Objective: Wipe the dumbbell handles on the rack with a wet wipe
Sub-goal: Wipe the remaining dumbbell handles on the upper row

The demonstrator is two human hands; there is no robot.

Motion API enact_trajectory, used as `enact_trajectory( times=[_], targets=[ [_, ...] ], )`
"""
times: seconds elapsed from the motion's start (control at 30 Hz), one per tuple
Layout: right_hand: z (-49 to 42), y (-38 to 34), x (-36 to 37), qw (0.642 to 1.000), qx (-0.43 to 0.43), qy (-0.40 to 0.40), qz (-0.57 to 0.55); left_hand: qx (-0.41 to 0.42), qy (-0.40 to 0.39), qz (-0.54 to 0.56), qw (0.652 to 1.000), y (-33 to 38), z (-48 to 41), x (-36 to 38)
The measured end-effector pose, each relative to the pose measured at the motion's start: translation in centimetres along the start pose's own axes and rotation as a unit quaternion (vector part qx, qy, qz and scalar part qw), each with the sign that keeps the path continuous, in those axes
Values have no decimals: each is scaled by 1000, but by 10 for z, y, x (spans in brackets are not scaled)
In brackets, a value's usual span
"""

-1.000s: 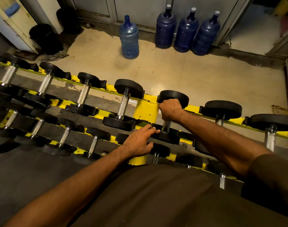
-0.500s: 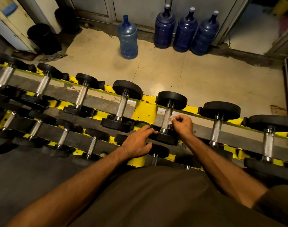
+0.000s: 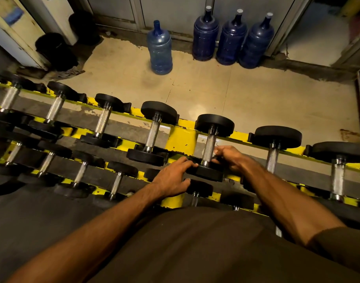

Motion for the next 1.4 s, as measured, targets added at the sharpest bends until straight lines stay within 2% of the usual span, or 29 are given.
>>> enact_trajectory(
  times=[0.1,0.17,0.23,0.33,0.4,0.47,0.53,0.6,0.7,0.8,0.87,0.93,1.03,1.07,1.13,1.2,1.23,1.27,1.33,1.4],
  targets=[
    [-16,-19,7,987,-42,17,-153,2,-4,-3,1000,2,0,0],
    [-19,-19,14,980,-40,21,-196,2,-4,-4,1000,1,2,0],
    [-11,-12,14,987,-40,26,-154,1,-3,1,1000,0,2,0],
    [-2,9,1,1000,-11,23,-9,5,1,4,1000,1,1,1],
    [3,16,-6,1000,12,17,11,5,4,5,1000,1,0,0],
    [1,7,-12,996,-21,53,-61,3,4,7,1000,-1,-1,-1],
    [0,-5,-16,977,-60,106,-174,4,1,8,1000,-3,-2,-1],
    [1,-8,-15,964,-70,150,-208,5,1,6,1000,-3,-3,-1],
    [5,7,-15,984,-17,157,-78,4,9,8,1000,-4,-4,-2],
    [14,18,-14,991,34,104,83,5,10,9,1000,-5,-5,-2],
    [22,6,-13,989,10,105,105,5,12,11,1000,-4,-5,-1],
    [30,-18,-8,977,-82,147,127,4,12,13,1000,-4,-5,-1],
    [42,-49,1,904,-268,248,223,1,9,13,1000,-4,-4,0],
    [46,-55,7,877,-318,249,262,0,8,11,1000,-4,-3,1],
    [45,-58,31,811,-382,178,405,-3,7,6,1000,-2,-2,2],
    [42,-52,62,686,-373,103,616,-2,7,1,1000,0,1,3],
    [42,-53,72,625,-362,102,684,0,6,-3,1000,0,2,3],
    [43,-61,78,582,-356,126,720,0,4,-7,1000,0,3,4],
    [43,-82,86,535,-329,195,753,-1,-1,-17,1000,-1,5,5],
    [42,-93,93,494,-282,227,790,3,-10,-28,1000,0,8,6]
  ],
)
Point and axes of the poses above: each hand's wrist, its own z-axis away from the middle knuckle, its own x-axis out of the palm, y = z × x, the point moved 8 cm from there along -z, towards the middle knuckle, and after that the axes turned 4 degrees about x, right-handed, at the moved point
